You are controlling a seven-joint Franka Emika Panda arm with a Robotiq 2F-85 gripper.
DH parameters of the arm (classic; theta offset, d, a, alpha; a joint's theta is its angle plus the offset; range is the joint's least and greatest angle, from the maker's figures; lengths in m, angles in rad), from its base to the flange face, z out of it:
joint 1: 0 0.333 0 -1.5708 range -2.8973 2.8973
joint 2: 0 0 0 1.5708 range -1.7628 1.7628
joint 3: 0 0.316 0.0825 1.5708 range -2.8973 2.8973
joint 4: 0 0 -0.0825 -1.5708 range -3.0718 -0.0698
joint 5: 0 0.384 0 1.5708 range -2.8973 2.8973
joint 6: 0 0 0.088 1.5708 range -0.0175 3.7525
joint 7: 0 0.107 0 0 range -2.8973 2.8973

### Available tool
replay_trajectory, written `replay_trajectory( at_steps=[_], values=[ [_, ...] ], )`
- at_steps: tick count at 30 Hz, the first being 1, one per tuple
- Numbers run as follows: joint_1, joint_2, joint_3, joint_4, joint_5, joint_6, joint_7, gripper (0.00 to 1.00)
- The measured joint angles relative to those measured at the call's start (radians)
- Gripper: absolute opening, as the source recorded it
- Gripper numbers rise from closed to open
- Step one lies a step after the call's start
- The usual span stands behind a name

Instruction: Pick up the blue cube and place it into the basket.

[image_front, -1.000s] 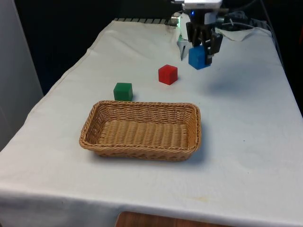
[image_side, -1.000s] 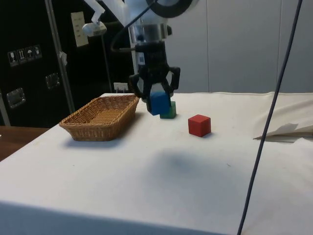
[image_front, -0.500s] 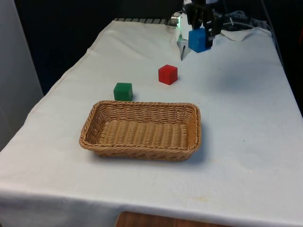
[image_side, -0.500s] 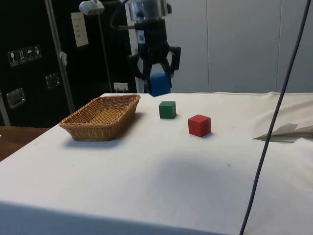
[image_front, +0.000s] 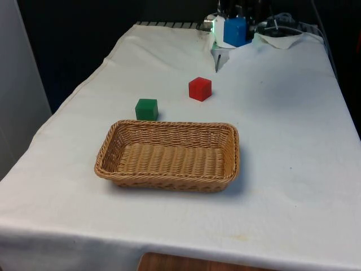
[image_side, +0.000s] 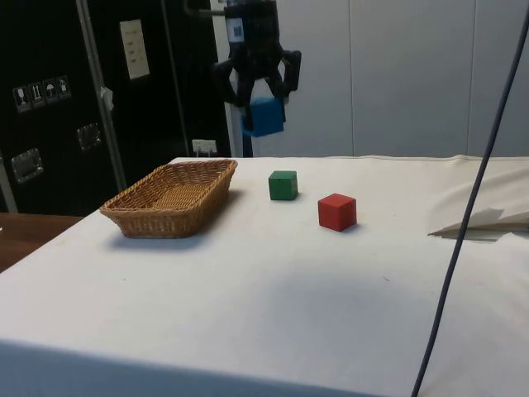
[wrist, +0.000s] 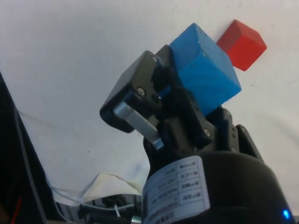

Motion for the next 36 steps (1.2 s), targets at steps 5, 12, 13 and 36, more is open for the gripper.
replay_trajectory(
  at_steps=[5,12,13,36],
  values=[
    [0.0,-0.014,-0.003,0.003,0.0,-0.007,-0.035,0.0],
    [-0.001,-0.025,-0.007,0.007,0.0,-0.009,-0.105,0.0],
    [-0.001,-0.024,-0.007,0.007,0.0,-0.009,-0.113,0.0],
    [-0.001,-0.003,-0.007,0.029,0.0,-0.009,-0.244,0.0]
  ],
)
